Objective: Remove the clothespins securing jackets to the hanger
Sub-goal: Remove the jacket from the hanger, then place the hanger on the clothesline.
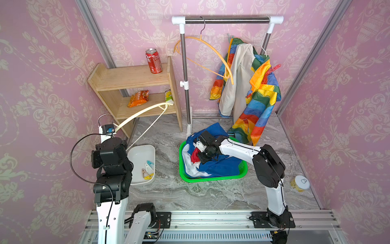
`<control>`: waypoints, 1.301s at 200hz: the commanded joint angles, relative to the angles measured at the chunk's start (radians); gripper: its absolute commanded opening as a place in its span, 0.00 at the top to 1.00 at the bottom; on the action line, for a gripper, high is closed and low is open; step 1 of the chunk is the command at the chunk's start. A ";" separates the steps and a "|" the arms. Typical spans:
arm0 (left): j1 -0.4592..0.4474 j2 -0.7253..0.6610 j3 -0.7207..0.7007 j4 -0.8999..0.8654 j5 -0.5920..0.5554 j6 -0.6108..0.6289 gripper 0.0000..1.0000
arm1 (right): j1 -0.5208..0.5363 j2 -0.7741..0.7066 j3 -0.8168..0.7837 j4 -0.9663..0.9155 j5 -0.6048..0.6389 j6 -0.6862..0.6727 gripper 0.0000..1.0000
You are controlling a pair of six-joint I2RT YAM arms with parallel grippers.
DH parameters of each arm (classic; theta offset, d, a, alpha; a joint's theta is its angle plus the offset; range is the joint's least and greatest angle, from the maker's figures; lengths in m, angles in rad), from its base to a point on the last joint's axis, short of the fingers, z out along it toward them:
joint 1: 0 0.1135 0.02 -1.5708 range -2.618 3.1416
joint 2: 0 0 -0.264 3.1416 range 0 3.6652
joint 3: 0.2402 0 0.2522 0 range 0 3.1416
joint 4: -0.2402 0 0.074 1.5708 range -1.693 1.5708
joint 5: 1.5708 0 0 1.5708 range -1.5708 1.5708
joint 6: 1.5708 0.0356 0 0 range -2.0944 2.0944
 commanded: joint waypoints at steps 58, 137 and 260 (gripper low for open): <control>0.007 0.066 0.059 0.049 0.194 -0.017 1.00 | 0.023 -0.168 0.014 -0.186 0.037 0.043 0.00; 0.004 0.136 0.053 0.074 0.574 -0.022 1.00 | 0.026 -0.491 0.398 -0.402 0.075 -0.072 0.00; -0.026 0.122 0.091 -0.189 0.778 0.163 1.00 | 0.110 -0.217 0.991 -0.615 0.030 -0.375 0.00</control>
